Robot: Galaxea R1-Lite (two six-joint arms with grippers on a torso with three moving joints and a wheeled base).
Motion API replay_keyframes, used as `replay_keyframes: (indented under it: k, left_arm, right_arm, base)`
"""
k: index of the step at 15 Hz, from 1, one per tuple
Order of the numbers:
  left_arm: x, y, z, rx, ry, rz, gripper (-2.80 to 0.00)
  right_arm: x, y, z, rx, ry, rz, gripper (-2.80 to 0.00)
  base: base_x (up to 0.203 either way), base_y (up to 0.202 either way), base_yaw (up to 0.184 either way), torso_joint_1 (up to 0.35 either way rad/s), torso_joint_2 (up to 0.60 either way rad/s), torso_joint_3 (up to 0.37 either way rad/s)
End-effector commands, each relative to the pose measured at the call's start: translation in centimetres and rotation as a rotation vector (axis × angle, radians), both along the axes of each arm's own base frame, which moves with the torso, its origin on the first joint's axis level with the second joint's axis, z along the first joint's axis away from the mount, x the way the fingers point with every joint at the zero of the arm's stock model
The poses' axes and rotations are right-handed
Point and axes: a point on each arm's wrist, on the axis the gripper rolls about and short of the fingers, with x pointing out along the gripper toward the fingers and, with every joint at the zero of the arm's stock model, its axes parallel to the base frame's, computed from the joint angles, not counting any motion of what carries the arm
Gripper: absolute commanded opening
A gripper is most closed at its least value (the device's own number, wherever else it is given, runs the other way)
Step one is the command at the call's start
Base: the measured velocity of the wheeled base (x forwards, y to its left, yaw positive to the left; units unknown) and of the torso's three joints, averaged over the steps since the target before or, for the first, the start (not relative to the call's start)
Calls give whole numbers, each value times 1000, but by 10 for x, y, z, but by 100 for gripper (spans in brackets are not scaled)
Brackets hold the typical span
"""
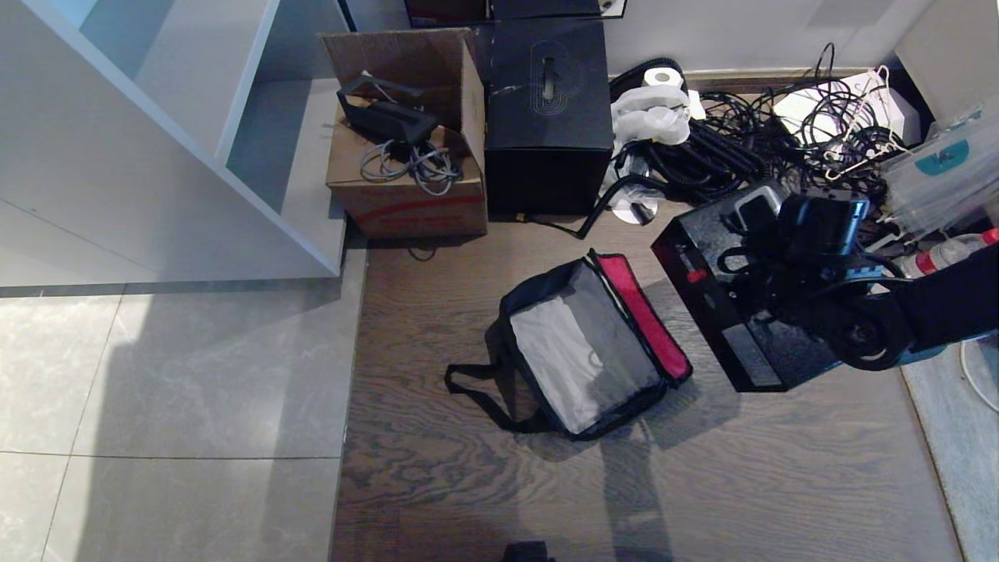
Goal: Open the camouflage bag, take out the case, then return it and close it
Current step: Place the black box back
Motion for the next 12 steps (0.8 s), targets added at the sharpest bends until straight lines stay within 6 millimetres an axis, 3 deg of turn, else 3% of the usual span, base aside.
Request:
replay_keyframes:
  k: [1,9,12]
  left_arm:
    - [0,0,0,0,0,1,-280]
    - [0,0,0,0,0,1,-280]
    - [0,0,0,0,0,1,-280]
  right_arm:
    - [-26,21,23,11,-29,50,-280]
    - [-61,90,22,133,123,225,-280]
    - [-63,114,16,183,159,261,-280]
  base:
    - [0,0,0,0,0,0]
    - [0,0,0,0,0,0]
    - [0,0,0,0,0,0]
